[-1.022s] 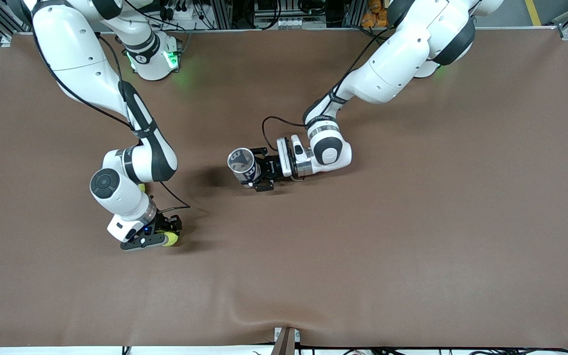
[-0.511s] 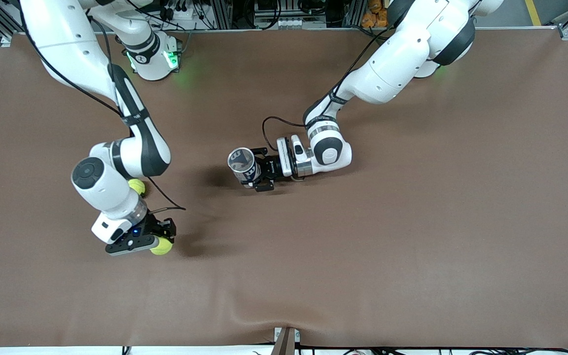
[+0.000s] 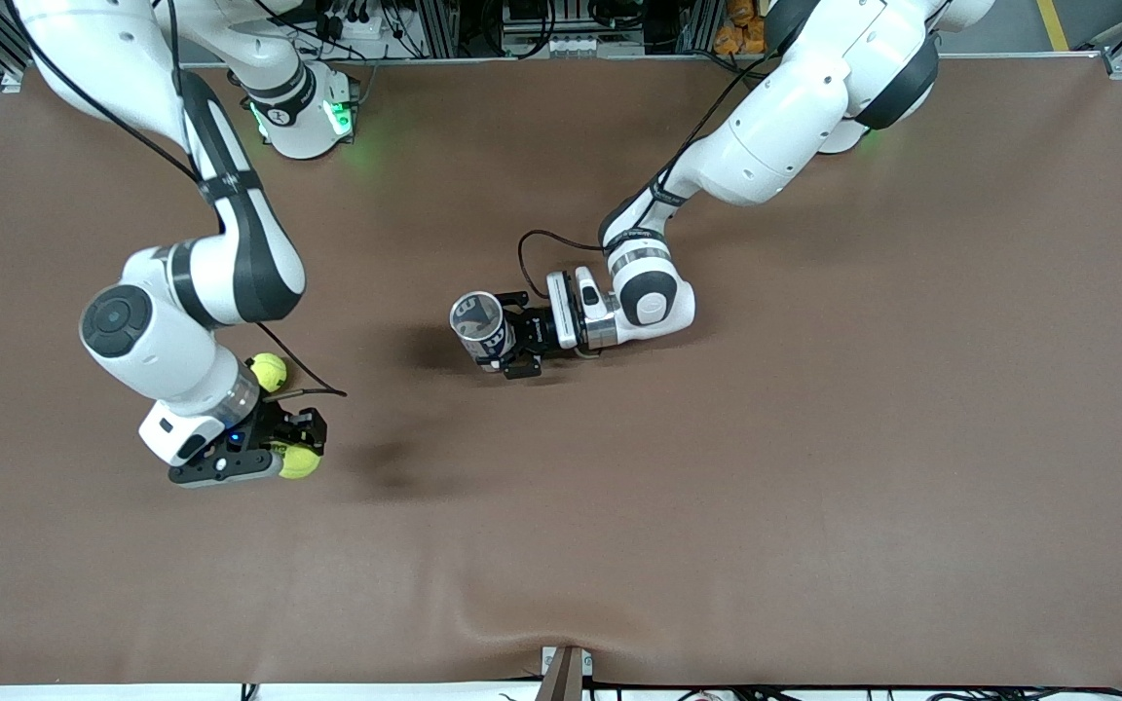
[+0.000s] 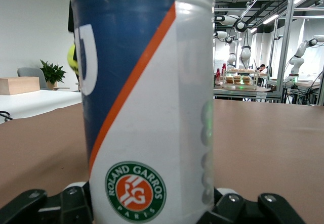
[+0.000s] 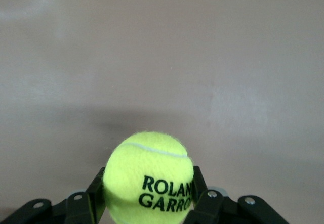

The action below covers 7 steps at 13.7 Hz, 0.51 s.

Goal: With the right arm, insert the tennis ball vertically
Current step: 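Grasp the tennis ball with the right gripper and carry it to the can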

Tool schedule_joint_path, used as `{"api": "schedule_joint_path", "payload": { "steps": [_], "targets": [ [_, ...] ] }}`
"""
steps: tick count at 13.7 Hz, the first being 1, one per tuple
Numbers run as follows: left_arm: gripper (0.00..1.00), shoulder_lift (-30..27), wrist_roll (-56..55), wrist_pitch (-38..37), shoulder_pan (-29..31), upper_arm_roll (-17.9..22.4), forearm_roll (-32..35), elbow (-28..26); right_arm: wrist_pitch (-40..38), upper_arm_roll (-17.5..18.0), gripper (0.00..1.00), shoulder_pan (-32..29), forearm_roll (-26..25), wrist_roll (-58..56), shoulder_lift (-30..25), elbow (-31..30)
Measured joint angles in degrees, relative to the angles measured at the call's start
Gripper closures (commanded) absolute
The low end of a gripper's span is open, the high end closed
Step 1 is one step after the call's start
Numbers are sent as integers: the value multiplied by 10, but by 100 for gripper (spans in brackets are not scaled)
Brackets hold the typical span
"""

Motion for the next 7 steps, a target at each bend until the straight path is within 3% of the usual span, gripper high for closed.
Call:
{"api": "schedule_joint_path", "payload": {
  "steps": [7],
  "targets": [
    [35, 0, 0, 0, 0, 0, 0, 0, -147, 7, 100, 100, 0, 252, -54, 32]
  ]
}}
